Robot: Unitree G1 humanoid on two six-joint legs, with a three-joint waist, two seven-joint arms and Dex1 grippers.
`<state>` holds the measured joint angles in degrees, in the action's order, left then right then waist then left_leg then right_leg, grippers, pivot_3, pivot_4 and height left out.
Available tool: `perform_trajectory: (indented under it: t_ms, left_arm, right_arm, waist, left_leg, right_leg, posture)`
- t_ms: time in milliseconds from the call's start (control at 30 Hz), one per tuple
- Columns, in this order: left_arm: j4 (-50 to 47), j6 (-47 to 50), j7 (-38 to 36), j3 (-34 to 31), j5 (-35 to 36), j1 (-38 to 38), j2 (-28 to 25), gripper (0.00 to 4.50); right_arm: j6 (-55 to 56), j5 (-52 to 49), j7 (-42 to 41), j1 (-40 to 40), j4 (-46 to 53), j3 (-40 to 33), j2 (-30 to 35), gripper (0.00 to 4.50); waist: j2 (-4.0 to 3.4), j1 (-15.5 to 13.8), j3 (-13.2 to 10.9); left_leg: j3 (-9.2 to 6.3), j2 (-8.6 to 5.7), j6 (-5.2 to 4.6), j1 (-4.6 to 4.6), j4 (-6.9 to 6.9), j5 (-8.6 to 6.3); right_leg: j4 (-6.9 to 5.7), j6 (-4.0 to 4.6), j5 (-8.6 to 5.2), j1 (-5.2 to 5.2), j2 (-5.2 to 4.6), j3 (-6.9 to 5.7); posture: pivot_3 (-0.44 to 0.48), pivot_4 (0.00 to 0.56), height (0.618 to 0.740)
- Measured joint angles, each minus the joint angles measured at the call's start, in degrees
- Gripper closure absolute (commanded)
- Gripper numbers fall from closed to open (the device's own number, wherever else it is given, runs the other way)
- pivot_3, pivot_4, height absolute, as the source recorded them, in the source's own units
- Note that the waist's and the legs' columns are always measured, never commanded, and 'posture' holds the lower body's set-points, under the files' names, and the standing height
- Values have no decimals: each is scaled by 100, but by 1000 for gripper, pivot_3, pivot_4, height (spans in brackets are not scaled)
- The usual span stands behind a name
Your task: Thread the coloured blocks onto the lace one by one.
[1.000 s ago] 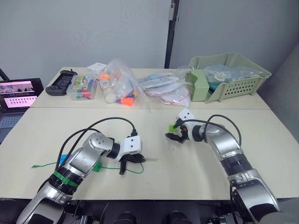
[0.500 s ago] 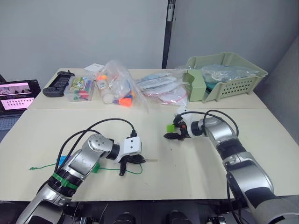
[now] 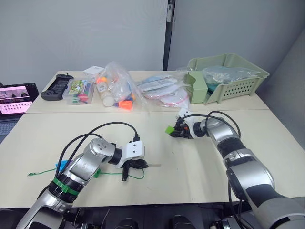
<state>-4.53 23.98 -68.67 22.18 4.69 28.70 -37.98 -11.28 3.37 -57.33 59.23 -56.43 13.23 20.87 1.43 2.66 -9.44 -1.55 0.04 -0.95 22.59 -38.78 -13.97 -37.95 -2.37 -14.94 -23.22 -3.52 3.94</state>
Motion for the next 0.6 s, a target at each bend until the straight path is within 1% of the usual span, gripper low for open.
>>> perform_trajectory:
  t_ms: [133, 233, 367, 467, 600]
  left_arm:
    - [-5, 1, -2, 1, 0, 0, -1, 4500]
    - [-16, 1, -6, 5, 3, 1, 7, 4500]
    - [-55, 0, -9, 13, 13, 3, 6, 4500]
    - [-75, -2, -9, -5, 17, -4, -9, 4500]
    - [-75, 20, -7, -10, 12, 16, 4, 4500]
  right_arm:
    - [225, 36, -14, -185, 248, -14, 27, 3226]
    - [55, 20, -224, -526, 946, -5, 191, 3226]
    - [-799, -85, -820, -1360, 2816, 99, 750, 3226]
    - [-1831, -464, -1347, -2224, 4828, 152, 1484, 3226]
    - [-2666, -700, -1442, -3005, 6475, 178, 1962, 3226]
  waist:
    - [0, 3, 0]
    - [0, -4, 0]
    - [-1, -56, 0]
    - [-1, -97, 0]
    - [0, -92, -1]
  left_leg:
    - [1, 0, 0, 0, 2, 0]
    - [0, 0, 0, 4, 3, 0]
    - [-5, -1, 0, 33, -3, 0]
    - [-5, -3, 0, 64, -7, 0]
    - [-4, -1, 0, 66, -10, 1]
  right_leg:
    - [0, 0, 0, -1, 0, 1]
    - [1, 0, 0, -4, 0, 1]
    - [3, -1, 0, -25, -6, -2]
    - [1, -1, 0, -56, -8, -2]
    - [-4, -1, -1, -64, 1, -1]
  posture:
    - [0, 150, 740]
    - [0, 150, 740]
    - [0, 150, 740]
    - [0, 150, 740]
    - [0, 150, 740]
